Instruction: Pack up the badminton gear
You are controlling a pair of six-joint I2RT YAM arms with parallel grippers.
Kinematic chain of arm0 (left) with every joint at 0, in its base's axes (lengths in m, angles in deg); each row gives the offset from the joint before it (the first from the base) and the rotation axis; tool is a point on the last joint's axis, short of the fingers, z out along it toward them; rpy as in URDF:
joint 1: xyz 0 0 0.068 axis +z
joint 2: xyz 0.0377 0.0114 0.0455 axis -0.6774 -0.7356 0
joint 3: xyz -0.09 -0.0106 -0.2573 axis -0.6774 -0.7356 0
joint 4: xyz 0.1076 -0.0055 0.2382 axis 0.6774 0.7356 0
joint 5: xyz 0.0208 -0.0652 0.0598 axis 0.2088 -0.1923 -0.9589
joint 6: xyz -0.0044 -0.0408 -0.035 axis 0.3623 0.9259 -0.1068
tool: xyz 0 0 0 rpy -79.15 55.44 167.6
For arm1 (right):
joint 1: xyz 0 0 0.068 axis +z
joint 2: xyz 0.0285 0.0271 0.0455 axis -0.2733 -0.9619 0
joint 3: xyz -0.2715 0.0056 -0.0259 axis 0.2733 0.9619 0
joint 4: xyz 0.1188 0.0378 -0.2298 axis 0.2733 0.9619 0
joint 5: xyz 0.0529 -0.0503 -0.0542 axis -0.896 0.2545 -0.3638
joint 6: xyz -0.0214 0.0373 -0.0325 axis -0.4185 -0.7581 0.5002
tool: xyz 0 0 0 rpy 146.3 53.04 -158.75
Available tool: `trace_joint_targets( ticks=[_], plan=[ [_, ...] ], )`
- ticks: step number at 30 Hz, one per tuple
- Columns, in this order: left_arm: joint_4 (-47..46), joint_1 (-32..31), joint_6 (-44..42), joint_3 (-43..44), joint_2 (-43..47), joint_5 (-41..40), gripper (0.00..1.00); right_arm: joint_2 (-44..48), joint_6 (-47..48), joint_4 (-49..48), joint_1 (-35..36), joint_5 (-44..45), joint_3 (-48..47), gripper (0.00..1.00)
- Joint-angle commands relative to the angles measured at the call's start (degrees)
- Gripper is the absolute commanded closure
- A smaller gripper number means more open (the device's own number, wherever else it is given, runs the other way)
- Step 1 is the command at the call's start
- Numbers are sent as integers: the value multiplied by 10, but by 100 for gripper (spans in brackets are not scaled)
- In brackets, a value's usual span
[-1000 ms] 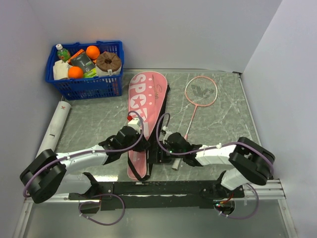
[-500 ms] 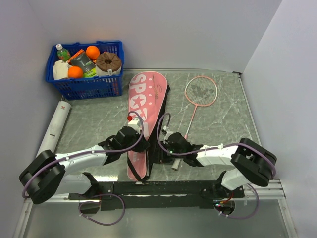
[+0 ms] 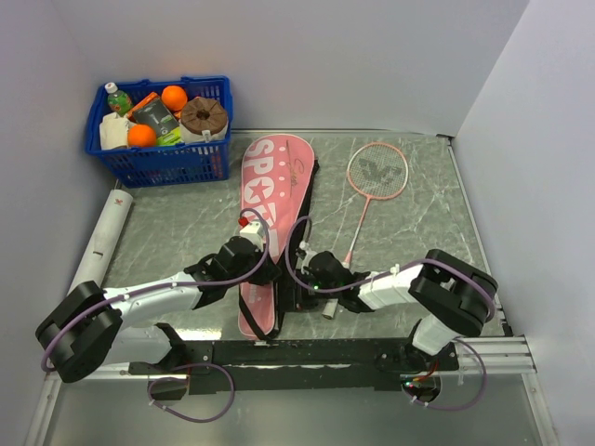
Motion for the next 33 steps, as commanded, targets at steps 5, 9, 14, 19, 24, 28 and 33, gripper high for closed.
trace_joint_targets(
  ticks=[5, 9, 14, 19, 24, 28, 33],
  plan=[
    [-24, -3, 2, 4, 14, 9, 99, -36, -8, -63, 14, -18, -41, 68],
    [-24, -3, 1, 5, 15, 8, 99, -67, -27, -131, 16, -38, -42, 69],
    [-26, -3, 1, 7, 10, 12, 99, -88, -39, -210, 19, -58, -45, 69],
    [-30, -4, 3, 8, 7, 15, 99, -77, -42, -213, 20, -72, -37, 65],
    [-16, -3, -3, 10, 20, 1, 99, 31, 6, -72, 12, -17, -22, 54],
    [5, -2, -9, 18, 34, -19, 99, 131, 74, 231, 5, 91, -75, 49],
    [31, -1, -10, 37, 33, -27, 99, 235, 118, 423, -54, 185, -111, 39]
  ],
)
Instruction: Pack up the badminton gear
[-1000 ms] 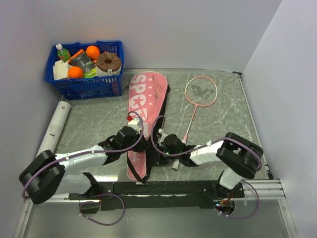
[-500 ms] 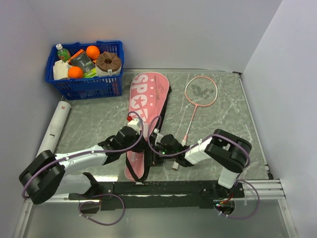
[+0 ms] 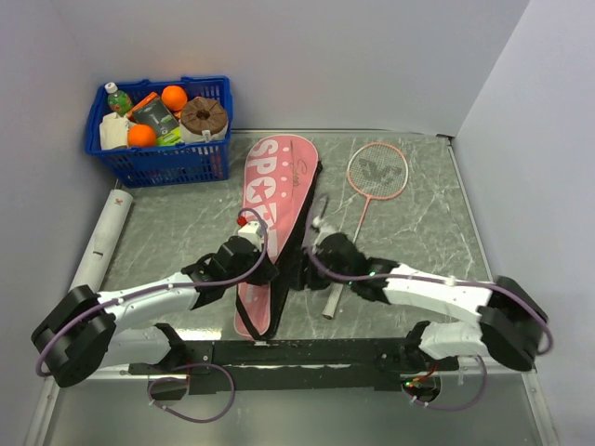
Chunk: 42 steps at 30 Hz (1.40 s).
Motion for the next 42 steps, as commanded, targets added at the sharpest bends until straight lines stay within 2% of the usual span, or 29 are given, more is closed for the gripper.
trace_joint_targets(
  ticks=[1, 4, 8, 14, 22, 27, 36, 39, 42],
  plan=[
    [9, -1, -7, 38, 16, -19, 99, 83, 61, 210, -94, 93, -35, 39],
    [16, -1, -11, 41, 23, -23, 99, 90, 80, 275, -172, 121, -50, 38],
    [17, -2, -8, 40, 44, -25, 99, 24, 79, 343, -242, 170, -98, 35],
    [29, -2, -11, 44, 77, -36, 99, -69, 79, 342, -322, 190, -166, 34],
    [40, -1, -15, 39, 111, -32, 99, -227, 95, 355, -354, 241, -284, 35],
    [42, -1, -16, 38, 125, -29, 99, -287, 90, 364, -375, 245, -341, 37],
    [41, -2, -18, 28, 138, -35, 99, -335, 100, 384, -393, 246, -383, 51],
    [38, -2, -19, 30, 133, -36, 99, -341, 104, 379, -396, 241, -380, 59],
    [37, -2, -20, 32, 125, -34, 99, -347, 106, 373, -400, 231, -376, 73]
  ],
)
